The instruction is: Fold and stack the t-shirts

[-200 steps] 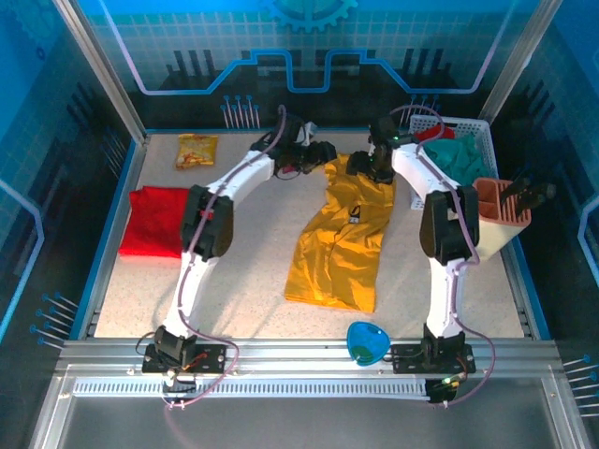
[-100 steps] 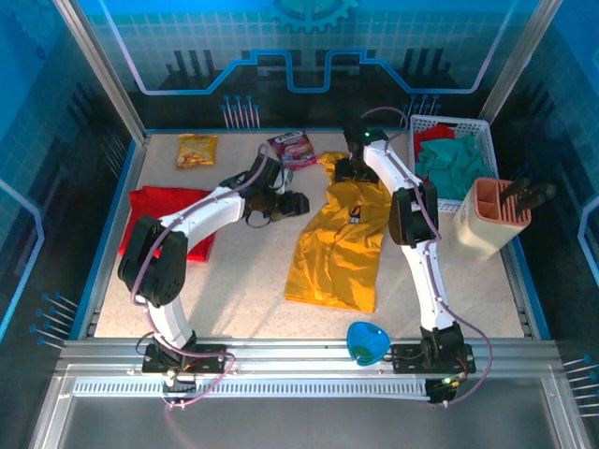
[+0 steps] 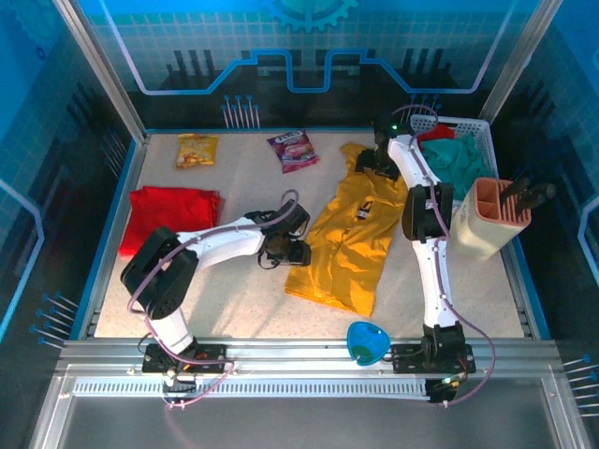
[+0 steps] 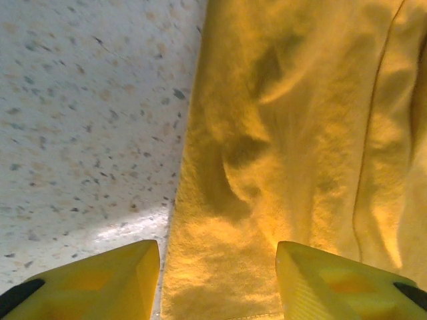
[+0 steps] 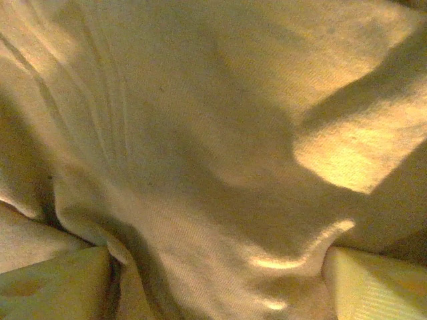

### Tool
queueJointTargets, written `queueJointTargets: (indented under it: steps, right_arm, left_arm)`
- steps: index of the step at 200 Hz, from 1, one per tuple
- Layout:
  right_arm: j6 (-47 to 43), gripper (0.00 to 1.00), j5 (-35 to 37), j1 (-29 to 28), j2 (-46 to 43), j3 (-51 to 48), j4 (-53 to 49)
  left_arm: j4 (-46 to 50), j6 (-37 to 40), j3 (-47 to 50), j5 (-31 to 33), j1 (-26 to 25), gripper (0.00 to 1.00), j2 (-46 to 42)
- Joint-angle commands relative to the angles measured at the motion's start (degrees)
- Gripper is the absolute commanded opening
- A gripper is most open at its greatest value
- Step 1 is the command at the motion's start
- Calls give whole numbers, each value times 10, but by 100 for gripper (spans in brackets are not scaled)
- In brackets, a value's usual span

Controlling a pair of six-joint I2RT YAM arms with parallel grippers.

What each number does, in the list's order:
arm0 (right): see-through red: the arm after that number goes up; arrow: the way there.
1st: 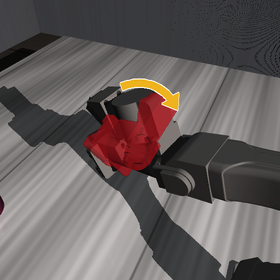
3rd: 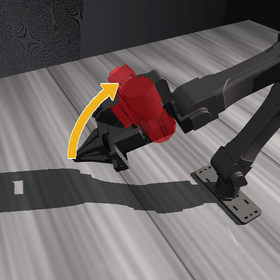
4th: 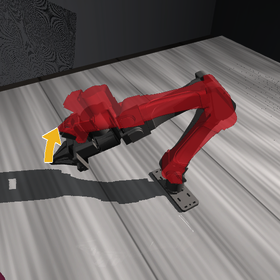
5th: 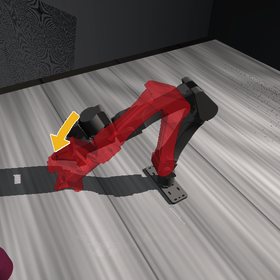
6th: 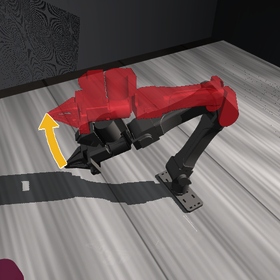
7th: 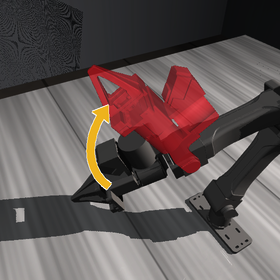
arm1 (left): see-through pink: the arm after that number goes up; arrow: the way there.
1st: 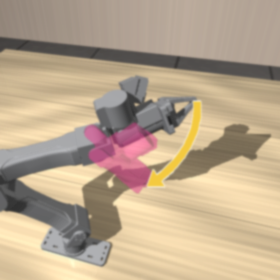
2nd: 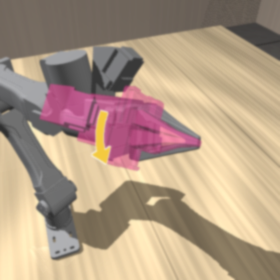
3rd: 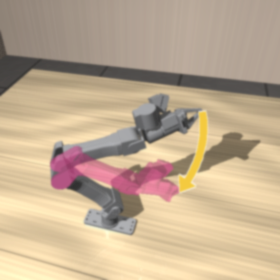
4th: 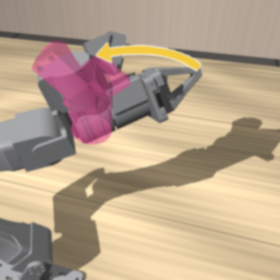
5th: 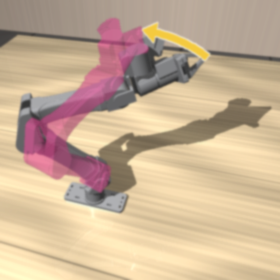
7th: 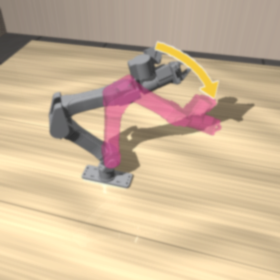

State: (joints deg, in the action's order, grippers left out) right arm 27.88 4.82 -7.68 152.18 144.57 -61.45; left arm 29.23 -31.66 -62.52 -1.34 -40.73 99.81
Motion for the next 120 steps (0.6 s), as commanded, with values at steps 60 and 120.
queueJointTargets:
  steps: [60,120]
  right_arm:
    - [87,86,-153,-52,70,35,53]
    - [98,87,-203,-78,72,38,135]
  left_arm:
    - [76,-78,17,98,-90,46,45]
    - [39,-151,86,83,-129,46,7]
